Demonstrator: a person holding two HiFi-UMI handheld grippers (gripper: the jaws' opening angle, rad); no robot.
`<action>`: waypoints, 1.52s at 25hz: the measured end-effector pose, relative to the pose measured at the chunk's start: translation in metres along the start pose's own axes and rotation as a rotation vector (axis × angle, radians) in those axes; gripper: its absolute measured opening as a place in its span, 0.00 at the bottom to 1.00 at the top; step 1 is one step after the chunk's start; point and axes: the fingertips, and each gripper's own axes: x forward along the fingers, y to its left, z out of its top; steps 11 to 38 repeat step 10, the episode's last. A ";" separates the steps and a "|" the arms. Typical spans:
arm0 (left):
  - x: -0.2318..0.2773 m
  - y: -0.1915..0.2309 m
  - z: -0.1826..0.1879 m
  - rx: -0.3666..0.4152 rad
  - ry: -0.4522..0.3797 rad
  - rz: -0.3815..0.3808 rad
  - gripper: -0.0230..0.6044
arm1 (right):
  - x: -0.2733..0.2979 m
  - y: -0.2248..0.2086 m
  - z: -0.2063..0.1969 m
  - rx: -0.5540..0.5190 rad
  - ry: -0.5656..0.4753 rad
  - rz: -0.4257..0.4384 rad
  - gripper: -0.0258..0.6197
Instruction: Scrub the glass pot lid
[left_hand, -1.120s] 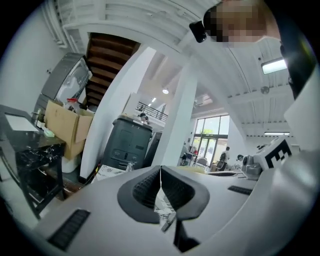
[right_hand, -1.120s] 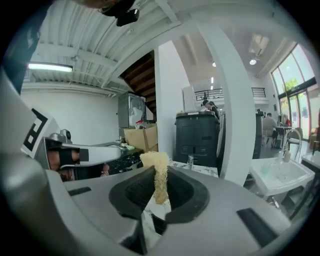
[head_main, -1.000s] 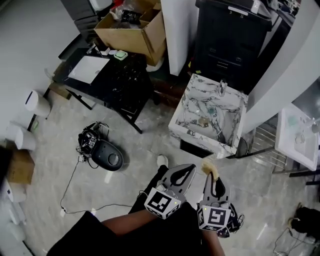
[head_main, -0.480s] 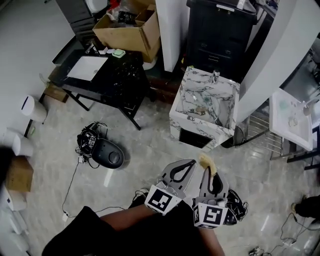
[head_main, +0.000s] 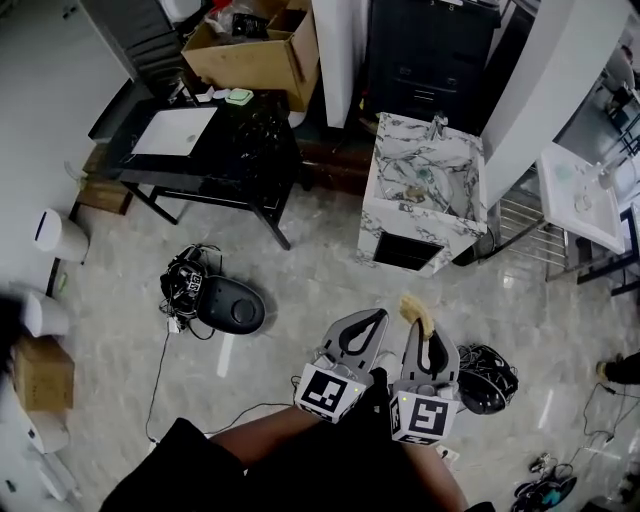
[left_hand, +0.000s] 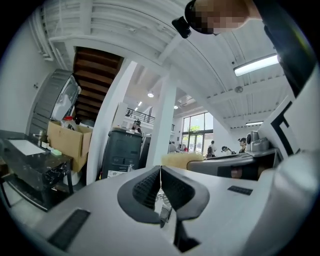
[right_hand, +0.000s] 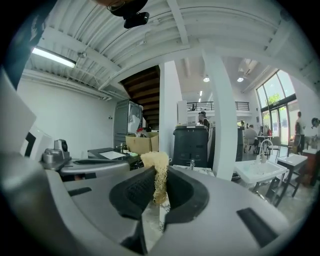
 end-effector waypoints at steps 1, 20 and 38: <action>-0.007 0.001 0.002 0.011 -0.004 -0.007 0.06 | -0.004 0.007 0.000 0.000 0.002 -0.004 0.13; -0.059 -0.006 0.012 0.042 -0.033 -0.003 0.06 | -0.040 0.048 0.000 -0.037 -0.009 0.000 0.13; -0.059 -0.006 0.012 0.042 -0.033 -0.003 0.06 | -0.040 0.048 0.000 -0.037 -0.009 0.000 0.13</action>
